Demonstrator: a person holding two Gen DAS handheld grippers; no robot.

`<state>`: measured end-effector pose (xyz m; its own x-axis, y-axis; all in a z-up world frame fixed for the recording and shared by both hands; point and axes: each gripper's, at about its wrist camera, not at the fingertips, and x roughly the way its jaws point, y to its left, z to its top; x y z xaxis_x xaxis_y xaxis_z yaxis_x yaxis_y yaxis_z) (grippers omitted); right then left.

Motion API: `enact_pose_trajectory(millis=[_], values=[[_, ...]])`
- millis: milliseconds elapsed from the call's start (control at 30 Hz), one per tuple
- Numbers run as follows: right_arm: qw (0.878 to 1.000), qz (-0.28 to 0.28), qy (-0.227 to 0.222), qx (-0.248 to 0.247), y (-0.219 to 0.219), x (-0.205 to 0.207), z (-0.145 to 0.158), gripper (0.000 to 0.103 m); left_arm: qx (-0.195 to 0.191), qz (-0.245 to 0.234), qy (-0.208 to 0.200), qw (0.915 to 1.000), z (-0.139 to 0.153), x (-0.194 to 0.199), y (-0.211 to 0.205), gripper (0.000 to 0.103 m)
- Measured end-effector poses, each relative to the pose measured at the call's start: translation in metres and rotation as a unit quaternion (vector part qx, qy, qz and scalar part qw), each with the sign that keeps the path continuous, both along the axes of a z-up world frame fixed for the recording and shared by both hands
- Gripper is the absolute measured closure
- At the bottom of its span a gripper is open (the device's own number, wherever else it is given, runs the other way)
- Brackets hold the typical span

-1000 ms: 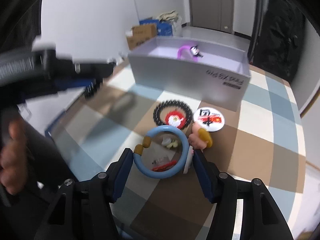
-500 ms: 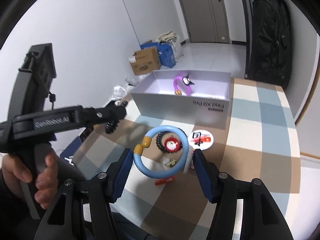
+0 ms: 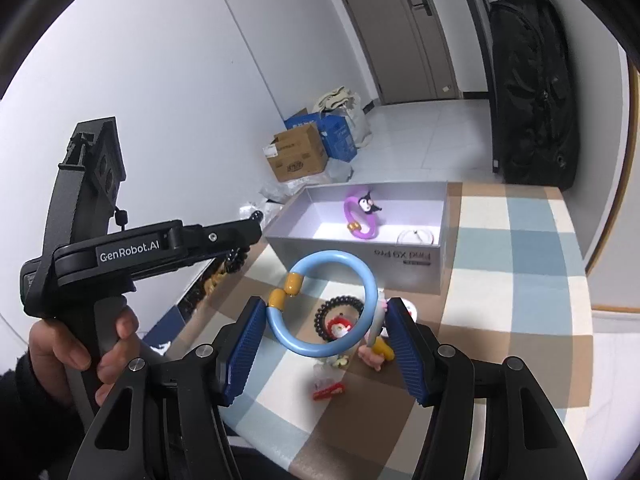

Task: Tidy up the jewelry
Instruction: 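Carry both held items into the silver box and open both tools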

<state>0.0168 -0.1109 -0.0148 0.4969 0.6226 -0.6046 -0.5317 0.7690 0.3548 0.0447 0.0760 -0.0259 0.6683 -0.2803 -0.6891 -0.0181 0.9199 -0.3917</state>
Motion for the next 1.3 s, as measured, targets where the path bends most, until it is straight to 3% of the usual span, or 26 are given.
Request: enact_pose_trajectory(millis=[333,500,933,1167,1300], values=[[0.999,-0.022,-0.022,0.008,-0.009,0.032,0.033,0.042,0.027,-0.003,-0.018,0.9995,0.012,0.022,0.000,0.061],[1.000,-0.011,-0.028,-0.002,-0.002,0.057,0.038,0.042,0.018,-0.003,-0.016,0.9997,0.008,0.040,0.004,0.061],[1.000,-0.004,-0.015,-0.001,0.011,0.121,0.010,0.042,0.031,-0.021,-0.004,0.9993,-0.017,0.077,0.005,0.061],[1.000,-0.005,0.003,0.002,0.011,0.142,-0.006,0.042,0.017,-0.028,0.006,0.9994,-0.021,0.090,0.007,0.061],[1.000,0.009,0.004,-0.001,0.016,0.144,-0.009,0.042,0.031,-0.038,0.006,0.9988,-0.019,0.093,0.001,0.061]])
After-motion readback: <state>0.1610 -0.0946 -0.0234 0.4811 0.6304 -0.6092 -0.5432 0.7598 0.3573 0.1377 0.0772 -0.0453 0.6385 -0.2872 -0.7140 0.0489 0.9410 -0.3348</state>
